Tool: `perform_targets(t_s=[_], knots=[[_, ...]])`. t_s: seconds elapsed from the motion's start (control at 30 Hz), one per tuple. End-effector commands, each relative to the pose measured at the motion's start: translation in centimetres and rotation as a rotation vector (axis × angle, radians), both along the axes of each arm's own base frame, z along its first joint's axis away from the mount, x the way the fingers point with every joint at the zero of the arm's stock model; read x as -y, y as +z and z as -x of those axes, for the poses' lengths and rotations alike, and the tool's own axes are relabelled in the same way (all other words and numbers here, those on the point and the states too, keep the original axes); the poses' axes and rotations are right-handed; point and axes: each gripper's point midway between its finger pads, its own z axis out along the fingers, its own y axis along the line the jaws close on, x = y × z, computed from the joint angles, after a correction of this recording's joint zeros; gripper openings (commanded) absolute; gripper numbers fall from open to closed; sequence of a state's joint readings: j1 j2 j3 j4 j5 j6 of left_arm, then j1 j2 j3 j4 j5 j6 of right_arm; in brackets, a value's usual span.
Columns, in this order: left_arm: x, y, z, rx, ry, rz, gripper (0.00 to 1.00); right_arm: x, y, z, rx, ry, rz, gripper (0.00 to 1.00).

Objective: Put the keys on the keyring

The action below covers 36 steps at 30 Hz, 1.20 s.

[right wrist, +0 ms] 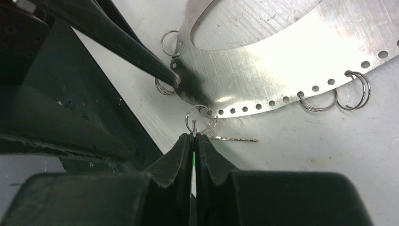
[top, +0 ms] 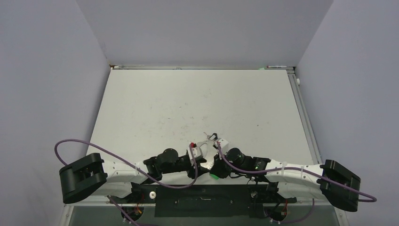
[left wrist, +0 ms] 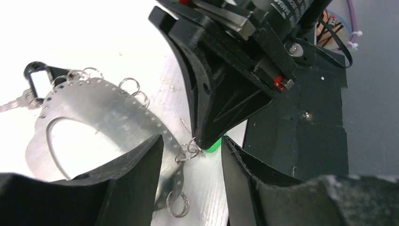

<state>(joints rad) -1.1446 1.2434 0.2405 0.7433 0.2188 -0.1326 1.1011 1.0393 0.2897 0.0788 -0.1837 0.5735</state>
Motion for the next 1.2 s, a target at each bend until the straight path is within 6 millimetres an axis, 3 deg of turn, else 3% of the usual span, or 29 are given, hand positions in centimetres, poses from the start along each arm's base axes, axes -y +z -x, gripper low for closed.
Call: perform_targets(t_s=[0.0, 0.17, 0.33, 0.57, 0.77, 0.97, 1.17], knots=[[-2.0, -0.8, -1.1, -0.044, 0.13, -0.034, 0.45, -1.2, 0.9, -0.3, 0.016, 0.002, -0.055, 0.05], [-3.7, -2.6, -1.7, -0.083, 0.228, -0.062, 0.38, -1.4, 0.5, -0.3, 0.008, -0.001, -0.051, 0.05], [-3.7, -3.5, -1.3, -0.103, 0.231, -0.065, 0.36, -2.0, 0.9, -0.6, -0.005, -0.011, -0.056, 0.05], [-2.9, -2.7, -1.1, -0.122, 0.242, -0.064, 0.4, -2.8, 1.1, -0.8, -0.042, -0.029, -0.047, 0.05], [-2.1, -2.8, 0.2, -0.139, 0.267, -0.072, 0.43, -3.2, 0.4, -0.8, -0.078, -0.041, -0.031, 0.05], [-3.5, -3.8, -0.6, -0.147, 0.371, -0.088, 0.43, -3.7, 0.5, -0.8, -0.113, -0.067, -0.04, 0.11], [-4.7, -3.2, -1.1, -0.161, 0.429, -0.048, 0.44, -4.8, 1.6, -0.1, -0.147, -0.046, -0.091, 0.18]])
